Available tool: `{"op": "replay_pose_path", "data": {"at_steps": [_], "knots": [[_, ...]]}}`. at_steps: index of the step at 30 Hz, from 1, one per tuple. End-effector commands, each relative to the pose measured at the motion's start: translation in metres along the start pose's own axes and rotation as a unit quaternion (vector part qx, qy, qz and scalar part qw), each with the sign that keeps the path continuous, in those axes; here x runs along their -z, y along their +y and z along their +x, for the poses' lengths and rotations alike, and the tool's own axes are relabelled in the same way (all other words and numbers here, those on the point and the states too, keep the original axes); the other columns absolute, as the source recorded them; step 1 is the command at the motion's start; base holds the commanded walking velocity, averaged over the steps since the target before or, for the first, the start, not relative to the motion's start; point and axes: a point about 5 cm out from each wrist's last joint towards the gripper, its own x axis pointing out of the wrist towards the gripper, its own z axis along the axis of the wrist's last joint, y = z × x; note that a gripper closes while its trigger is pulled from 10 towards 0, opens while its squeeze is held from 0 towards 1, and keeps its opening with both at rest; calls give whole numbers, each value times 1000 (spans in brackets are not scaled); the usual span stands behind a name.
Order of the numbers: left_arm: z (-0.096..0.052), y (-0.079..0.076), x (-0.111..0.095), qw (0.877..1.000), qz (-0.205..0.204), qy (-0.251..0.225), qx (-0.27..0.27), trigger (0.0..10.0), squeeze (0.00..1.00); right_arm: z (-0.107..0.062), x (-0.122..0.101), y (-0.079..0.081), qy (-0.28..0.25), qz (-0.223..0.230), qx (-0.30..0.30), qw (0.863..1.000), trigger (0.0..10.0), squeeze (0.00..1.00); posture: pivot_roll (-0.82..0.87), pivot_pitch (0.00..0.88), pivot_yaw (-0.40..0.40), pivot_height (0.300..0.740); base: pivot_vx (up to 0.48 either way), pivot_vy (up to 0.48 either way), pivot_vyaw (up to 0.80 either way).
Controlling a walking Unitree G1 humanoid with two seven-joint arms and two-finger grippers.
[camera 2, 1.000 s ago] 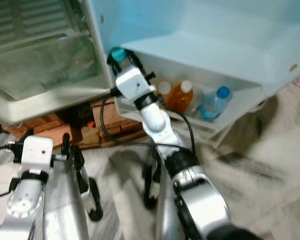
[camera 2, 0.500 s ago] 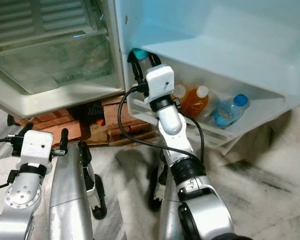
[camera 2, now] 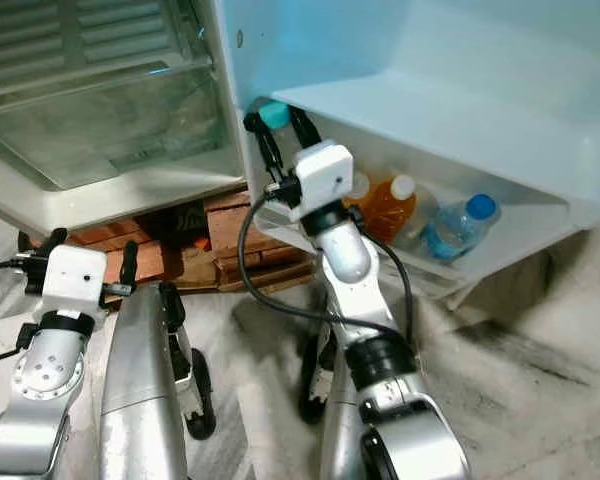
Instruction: Restocking fridge
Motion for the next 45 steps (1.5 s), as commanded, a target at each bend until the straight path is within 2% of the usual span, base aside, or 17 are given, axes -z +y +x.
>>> {"op": "replay_pose_path", "data": {"at_steps": [1,7,10,11,12,13,14,16,21,22,24,27,28,34,38,40,45], "knots": [[-2,1,9,1000,8,16,5,10000,0,-3,-12,-2,-35,-13,-5,999,10000,0,170,241,22,496,0,0,0],[9,-4,7,999,-30,23,23,10000,0,-11,-23,-7,-40,-34,-22,998,10000,0,130,225,32,496,0,0,0],[17,-22,-1,993,-80,19,89,10000,0,-6,-23,-20,-32,-15,27,999,10000,0,115,208,42,496,0,0,0],[20,-36,-6,983,-107,18,145,10000,0,-2,-21,-27,-27,10,65,997,10000,0,115,202,44,496,0,0,0],[21,-41,-8,979,-117,18,165,10000,0,-1,-22,-29,-25,19,77,997,10000,0,114,200,44,496,0,0,0],[21,-43,-9,977,-122,18,176,10000,0,-1,-22,-30,-24,24,83,996,10000,0,113,198,44,496,0,0,0],[19,-55,-15,963,-123,10,238,10000,0,1,-21,-31,-22,38,105,993,10000,0,110,193,43,496,0,0,0],[16,-63,-18,951,-127,7,281,10000,0,3,-21,-31,-22,47,116,992,10000,0,107,188,42,496,0,0,0],[13,-81,-19,922,-140,18,362,10000,0,9,-24,-22,-26,56,115,991,10000,0,91,172,33,496,0,0,0],[13,-81,-19,922,-140,18,362,10000,0,9,-24,-22,-26,56,115,991,10000,0,91,172,33,496,0,0,0],[11,-88,-20,907,-144,22,396,10000,0,14,-24,-19,-27,70,124,989,10000,0,84,163,24,496,0,0,0],[12,-92,-21,904,-140,17,403,10000,0,21,-25,-15,-25,97,137,986,10000,0,81,158,20,496,0,0,0],[14,-96,-23,903,-142,14,406,10000,0,24,-24,-12,-19,127,147,981,10000,0,75,154,15,496,0,0,0],[22,-104,-29,903,-159,7,400,10000,0,24,-19,-8,14,201,173,964,10000,0,57,151,9,496,0,0,0],[33,-105,-31,923,-156,0,352,10000,0,17,-13,-8,42,236,180,954,10000,0,42,149,8,496,0,0,0],[45,-99,-30,942,-149,-3,300,10000,0,9,-7,-7,72,263,172,947,10000,0,30,147,9,496,0,0,0],[59,-85,-24,960,-143,2,241,10000,0,-2,-4,-6,102,293,149,939,10000,0,21,143,8,496,0,0,0]]}}
